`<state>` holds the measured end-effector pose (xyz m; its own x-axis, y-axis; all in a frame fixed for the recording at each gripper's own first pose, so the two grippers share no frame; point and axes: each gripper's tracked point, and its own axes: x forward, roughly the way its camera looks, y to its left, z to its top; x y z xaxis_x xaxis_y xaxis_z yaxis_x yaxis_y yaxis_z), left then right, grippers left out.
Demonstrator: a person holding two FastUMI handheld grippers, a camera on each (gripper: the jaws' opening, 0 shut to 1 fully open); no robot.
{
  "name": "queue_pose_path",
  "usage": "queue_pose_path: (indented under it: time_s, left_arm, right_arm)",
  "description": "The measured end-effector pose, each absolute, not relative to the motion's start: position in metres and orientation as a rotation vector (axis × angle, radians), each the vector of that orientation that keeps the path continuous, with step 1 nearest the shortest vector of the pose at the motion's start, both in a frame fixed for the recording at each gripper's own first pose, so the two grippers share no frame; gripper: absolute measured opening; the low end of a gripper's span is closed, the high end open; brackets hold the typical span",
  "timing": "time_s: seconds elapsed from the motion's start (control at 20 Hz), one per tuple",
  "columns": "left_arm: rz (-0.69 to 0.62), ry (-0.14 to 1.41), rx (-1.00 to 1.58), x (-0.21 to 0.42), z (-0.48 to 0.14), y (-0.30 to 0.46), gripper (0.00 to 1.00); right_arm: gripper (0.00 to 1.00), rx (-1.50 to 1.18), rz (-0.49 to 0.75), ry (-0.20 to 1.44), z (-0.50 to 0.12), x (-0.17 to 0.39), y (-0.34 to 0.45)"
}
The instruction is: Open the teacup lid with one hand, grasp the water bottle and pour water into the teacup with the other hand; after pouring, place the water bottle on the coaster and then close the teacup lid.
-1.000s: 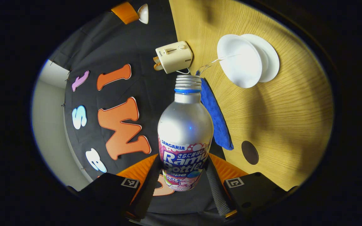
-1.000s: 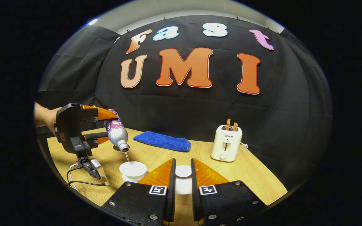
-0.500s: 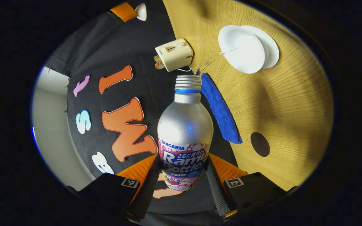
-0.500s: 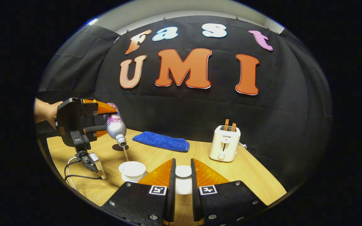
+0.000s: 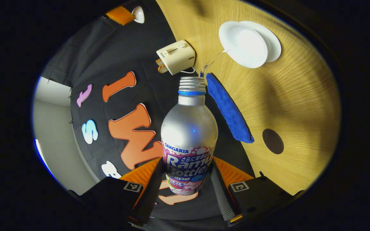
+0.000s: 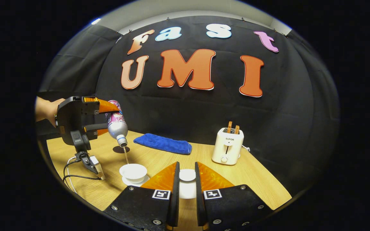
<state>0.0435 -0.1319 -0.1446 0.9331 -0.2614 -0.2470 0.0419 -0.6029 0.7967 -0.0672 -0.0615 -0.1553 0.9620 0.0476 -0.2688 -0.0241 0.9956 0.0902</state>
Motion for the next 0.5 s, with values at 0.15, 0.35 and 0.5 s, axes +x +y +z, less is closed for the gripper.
queue_pose_path:
  time_s: [0.15, 0.35, 0.5]
  left_arm:
    - [-0.434, -0.171, 2.201, 0.045, -0.148, -0.136, 0.84]
    - [-0.448, -0.191, 2.225, 0.04, -0.153, -0.139, 0.84]
    - [-0.462, -0.206, 2.233, 0.039, -0.157, -0.143, 0.84]
  right_arm:
    - [0.23, 0.082, 0.036, 0.277, -0.156, -0.066, -0.061]
    - [0.23, 0.086, 0.038, 0.276, -0.156, -0.066, -0.059]
    - [0.23, 0.084, 0.05, 0.277, -0.156, -0.066, -0.055]
